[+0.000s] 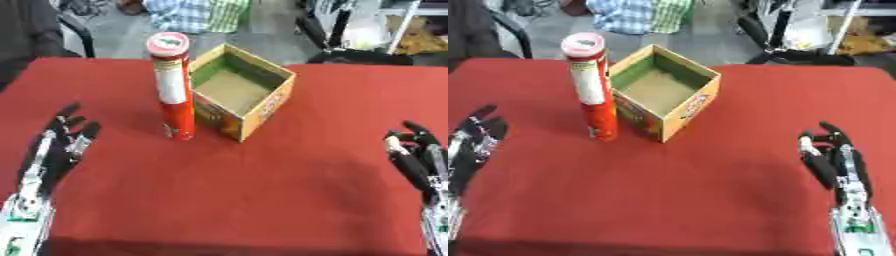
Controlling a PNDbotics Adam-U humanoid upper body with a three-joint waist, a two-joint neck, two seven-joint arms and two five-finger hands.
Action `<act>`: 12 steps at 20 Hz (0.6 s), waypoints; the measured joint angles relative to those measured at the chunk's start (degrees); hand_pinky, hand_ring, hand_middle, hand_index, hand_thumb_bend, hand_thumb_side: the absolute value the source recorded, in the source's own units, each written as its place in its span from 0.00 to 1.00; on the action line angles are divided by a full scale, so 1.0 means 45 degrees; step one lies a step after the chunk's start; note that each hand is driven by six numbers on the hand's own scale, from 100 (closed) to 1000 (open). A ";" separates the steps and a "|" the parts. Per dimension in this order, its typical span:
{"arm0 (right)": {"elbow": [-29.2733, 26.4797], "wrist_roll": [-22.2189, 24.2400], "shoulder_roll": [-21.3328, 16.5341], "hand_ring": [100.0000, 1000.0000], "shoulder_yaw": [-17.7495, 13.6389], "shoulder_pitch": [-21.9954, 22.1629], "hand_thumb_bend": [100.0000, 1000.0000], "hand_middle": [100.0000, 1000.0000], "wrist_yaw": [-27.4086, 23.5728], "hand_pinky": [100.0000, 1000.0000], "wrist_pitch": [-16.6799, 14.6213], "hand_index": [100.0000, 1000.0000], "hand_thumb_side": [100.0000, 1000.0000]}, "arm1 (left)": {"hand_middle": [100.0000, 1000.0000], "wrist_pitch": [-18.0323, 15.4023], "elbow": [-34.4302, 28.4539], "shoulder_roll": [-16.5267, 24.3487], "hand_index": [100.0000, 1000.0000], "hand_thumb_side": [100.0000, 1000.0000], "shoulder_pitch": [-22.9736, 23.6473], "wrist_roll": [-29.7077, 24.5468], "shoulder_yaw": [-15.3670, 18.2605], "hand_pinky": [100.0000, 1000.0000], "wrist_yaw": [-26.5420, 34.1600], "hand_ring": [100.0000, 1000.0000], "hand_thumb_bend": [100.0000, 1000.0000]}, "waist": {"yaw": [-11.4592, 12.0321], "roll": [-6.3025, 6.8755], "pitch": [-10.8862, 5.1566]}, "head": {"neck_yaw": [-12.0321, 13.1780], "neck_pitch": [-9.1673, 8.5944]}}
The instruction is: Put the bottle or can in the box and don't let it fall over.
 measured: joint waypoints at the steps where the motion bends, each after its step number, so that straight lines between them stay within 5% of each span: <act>1: 0.0000 -0.0010 0.0000 0.57 0.0002 0.0000 0.00 0.60 -0.0003 0.66 0.0010 0.89 0.43 | 0.94 0.0037 0.0002 0.0097 0.97 0.70 -0.0171 0.0260 -0.0044 0.83 -0.0402 0.91 0.90 | -0.0007 0.0000 0.0000 | 0.0004 0.0000; 5: 0.0000 -0.0016 0.0001 0.57 0.0006 0.0002 0.00 0.60 -0.0005 0.66 0.0017 0.89 0.43 | 0.94 0.0188 0.0387 0.0300 0.98 0.67 -0.1200 0.1443 -0.0576 0.83 -0.1953 0.91 0.95 | -0.0074 0.0000 0.0000 | 0.0066 0.0000; 12: 0.0000 -0.0014 0.0006 0.57 0.0078 0.0023 0.00 0.60 -0.0009 0.65 0.0021 0.89 0.44 | 0.92 0.0273 0.2328 -0.0004 0.96 0.62 -0.3262 0.2684 -0.1473 0.81 -0.3051 0.90 0.88 | -0.0179 0.0000 0.0000 | 0.0144 0.0000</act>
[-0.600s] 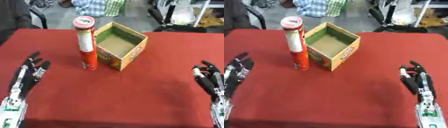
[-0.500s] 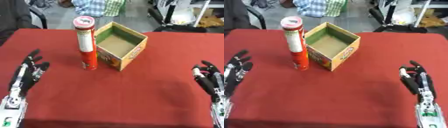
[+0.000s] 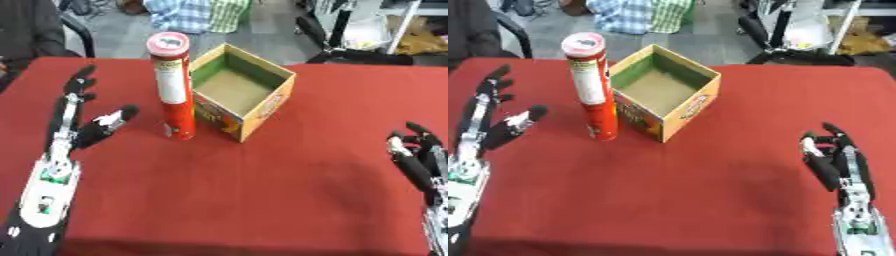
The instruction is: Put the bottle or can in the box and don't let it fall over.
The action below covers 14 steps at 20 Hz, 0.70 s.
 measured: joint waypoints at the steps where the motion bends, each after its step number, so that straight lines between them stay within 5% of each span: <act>1: 0.0000 0.0000 0.0004 0.57 0.0004 0.0002 0.00 0.60 -0.0002 0.65 0.0000 0.89 0.44 | 0.92 0.0029 0.0280 -0.0105 0.96 0.61 -0.0257 0.0172 -0.0039 0.81 -0.0011 0.90 0.87 | -0.0040 0.0000 0.0000 | 0.0019 0.0000; 14: 0.0000 0.0004 0.0104 0.57 0.0015 0.0014 0.00 0.60 -0.0013 0.65 -0.0001 0.89 0.44 | 0.91 0.0232 0.2955 -0.0844 0.95 0.60 -0.2383 0.0882 -0.0161 0.81 0.1045 0.90 0.81 | -0.0244 -0.0002 0.0000 | 0.0147 0.0000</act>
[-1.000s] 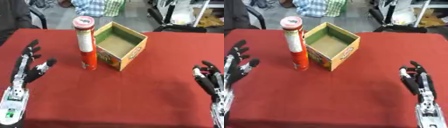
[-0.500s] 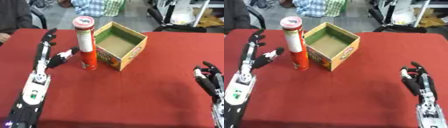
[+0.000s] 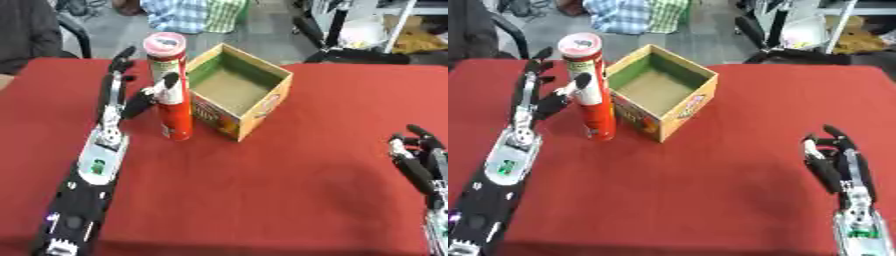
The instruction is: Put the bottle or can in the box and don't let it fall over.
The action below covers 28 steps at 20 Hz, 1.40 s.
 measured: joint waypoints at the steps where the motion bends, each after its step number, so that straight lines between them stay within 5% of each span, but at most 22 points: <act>1: 0.0000 0.0001 0.0001 0.57 0.0000 0.0000 0.00 0.60 0.0000 0.65 -0.0001 0.89 0.44 | 0.91 0.0021 0.0140 -0.0002 0.95 0.60 -0.0066 -0.0031 0.0000 0.81 0.0099 0.90 0.80 | -0.0016 0.0000 0.0000 | 0.0016 0.0000; 28: 0.0000 0.0034 0.0086 0.57 0.0065 -0.0001 0.00 0.60 0.0000 0.66 -0.0025 0.89 0.44 | 0.89 -0.0066 0.1998 -0.0224 0.94 0.58 -0.0523 -0.0927 -0.0015 0.81 0.0194 0.89 0.73 | -0.0133 0.0000 0.0000 | 0.0061 0.0000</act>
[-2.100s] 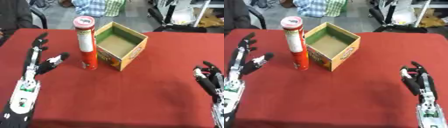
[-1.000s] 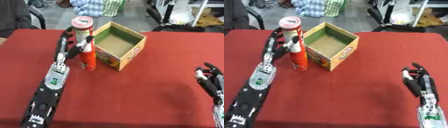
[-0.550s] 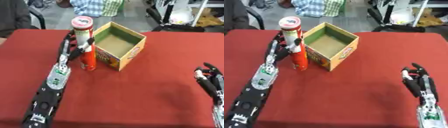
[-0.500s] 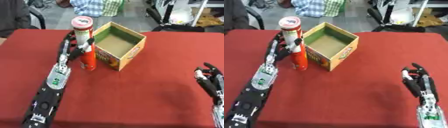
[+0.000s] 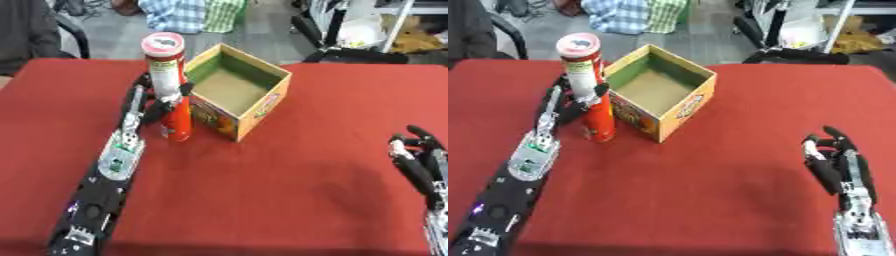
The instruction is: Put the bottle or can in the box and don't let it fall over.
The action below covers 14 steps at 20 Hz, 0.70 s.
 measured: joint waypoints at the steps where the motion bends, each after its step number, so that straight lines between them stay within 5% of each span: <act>1: 0.0000 0.0003 0.0017 0.57 0.0000 -0.0001 0.00 0.60 0.0000 0.66 -0.0001 0.89 0.44 | 0.89 -0.0019 0.0041 -0.0002 0.94 0.57 -0.0019 -0.0021 -0.0002 0.81 -0.0022 0.89 0.71 | -0.0005 0.0000 0.0000 | 0.0011 0.0000; 14: 0.0000 0.0051 0.0020 0.57 0.0002 -0.0007 0.00 0.60 0.0000 0.66 -0.0006 0.89 0.44 | 0.73 -0.0023 0.0340 -0.0035 0.85 0.35 -0.0088 -0.0349 -0.0077 0.80 -0.0585 0.85 0.46 | -0.0035 0.0000 0.0000 | 0.0046 0.0000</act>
